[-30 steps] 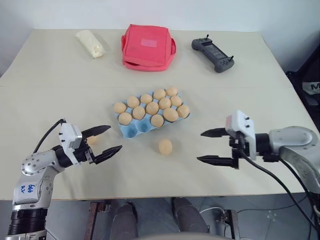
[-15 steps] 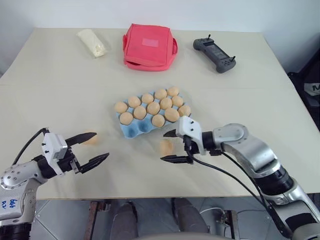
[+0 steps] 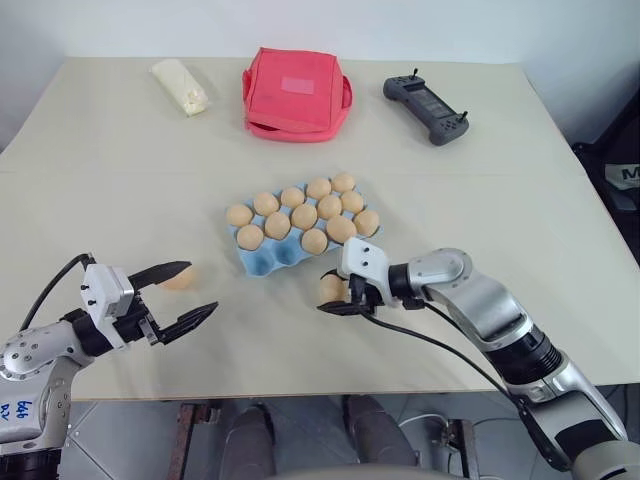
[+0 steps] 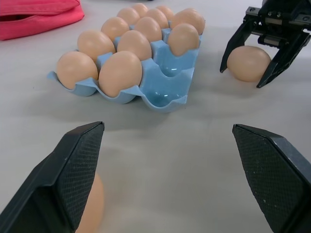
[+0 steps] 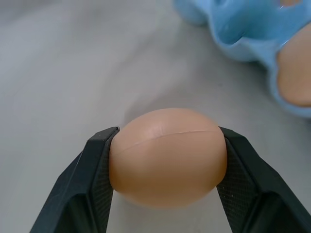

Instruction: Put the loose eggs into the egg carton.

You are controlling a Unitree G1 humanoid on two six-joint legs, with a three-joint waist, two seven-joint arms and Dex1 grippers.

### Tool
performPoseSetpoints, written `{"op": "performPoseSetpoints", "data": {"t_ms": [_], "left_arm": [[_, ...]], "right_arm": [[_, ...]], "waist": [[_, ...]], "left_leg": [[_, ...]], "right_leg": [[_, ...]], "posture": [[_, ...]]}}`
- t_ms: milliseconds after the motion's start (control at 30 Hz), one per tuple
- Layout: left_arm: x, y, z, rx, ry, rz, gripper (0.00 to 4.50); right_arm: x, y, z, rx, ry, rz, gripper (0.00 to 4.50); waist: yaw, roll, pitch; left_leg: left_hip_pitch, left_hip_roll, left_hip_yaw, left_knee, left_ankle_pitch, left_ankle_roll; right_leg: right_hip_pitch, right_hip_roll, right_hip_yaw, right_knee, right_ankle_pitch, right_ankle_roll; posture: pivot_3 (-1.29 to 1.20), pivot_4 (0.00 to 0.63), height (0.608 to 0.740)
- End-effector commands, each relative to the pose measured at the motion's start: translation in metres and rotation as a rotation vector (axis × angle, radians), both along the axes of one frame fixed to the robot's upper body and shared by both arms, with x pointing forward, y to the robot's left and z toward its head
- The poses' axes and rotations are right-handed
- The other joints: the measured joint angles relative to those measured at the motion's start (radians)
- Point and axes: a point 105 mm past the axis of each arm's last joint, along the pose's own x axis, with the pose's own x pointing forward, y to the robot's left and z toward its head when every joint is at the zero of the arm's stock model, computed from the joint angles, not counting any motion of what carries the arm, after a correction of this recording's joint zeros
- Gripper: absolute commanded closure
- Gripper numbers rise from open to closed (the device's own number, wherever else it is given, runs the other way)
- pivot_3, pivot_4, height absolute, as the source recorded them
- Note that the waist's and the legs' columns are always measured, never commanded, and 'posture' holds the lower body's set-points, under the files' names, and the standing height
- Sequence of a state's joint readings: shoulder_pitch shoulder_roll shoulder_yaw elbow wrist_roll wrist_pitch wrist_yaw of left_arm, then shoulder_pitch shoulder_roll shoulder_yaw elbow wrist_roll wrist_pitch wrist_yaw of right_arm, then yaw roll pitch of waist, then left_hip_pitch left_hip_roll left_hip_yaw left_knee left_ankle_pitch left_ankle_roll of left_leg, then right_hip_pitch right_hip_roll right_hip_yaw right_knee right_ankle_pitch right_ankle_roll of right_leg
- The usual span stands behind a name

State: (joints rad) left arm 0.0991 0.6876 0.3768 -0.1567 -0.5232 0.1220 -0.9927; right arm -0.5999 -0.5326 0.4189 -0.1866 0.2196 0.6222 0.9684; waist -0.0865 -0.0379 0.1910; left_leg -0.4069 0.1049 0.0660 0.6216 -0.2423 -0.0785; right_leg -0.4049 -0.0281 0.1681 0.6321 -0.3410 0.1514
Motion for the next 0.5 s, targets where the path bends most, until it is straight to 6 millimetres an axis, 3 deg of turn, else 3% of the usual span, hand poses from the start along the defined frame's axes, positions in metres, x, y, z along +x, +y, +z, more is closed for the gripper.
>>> {"op": "performPoseSetpoints", "data": {"t_ms": [33, 133, 267, 500], "left_arm": [[0.001, -0.007, 0.01, 0.001, -0.044, -0.022, 0.0], [0.003, -0.01, 0.011, -0.008, -0.045, -0.027, 0.0], [0.007, -0.014, 0.011, -0.016, -0.049, -0.032, 0.0], [0.01, -0.017, 0.012, -0.027, -0.062, -0.027, 0.0]], "right_arm": [[-0.004, 0.005, 0.045, 0.114, -0.086, 0.031, 2.05], [0.0, 0.01, 0.072, 0.193, -0.127, 0.012, 2.05], [0.021, 0.024, 0.093, 0.279, -0.16, -0.067, 2.06], [0.042, 0.05, 0.087, 0.3, -0.151, -0.114, 2.06]], "waist": [[0.0, 0.0, 0.0], [-0.002, 0.0, 0.0], [-0.007, 0.0, 0.0], [-0.021, 0.0, 0.0]], "left_leg": [[0.0, 0.0, 0.0, 0.0, 0.0, 0.0], [0.0, 0.0, 0.0, 0.0, 0.0, 0.0], [0.0, 0.0, 0.0, 0.0, 0.001, -0.001], [0.0, 0.0, 0.0, 0.0, 0.001, -0.001]], "right_leg": [[0.0, 0.0, 0.0, 0.0, 0.0, 0.0], [-0.001, 0.0, 0.0, 0.002, 0.0, 0.0], [-0.002, 0.001, 0.0, 0.005, 0.0, -0.001], [-0.003, 0.001, 0.0, 0.007, 0.0, -0.001]], "posture": [[0.0, 0.15, 0.74], [0.0, 0.15, 0.74], [0.0, 0.15, 0.74], [0.0, 0.15, 0.74]]}}
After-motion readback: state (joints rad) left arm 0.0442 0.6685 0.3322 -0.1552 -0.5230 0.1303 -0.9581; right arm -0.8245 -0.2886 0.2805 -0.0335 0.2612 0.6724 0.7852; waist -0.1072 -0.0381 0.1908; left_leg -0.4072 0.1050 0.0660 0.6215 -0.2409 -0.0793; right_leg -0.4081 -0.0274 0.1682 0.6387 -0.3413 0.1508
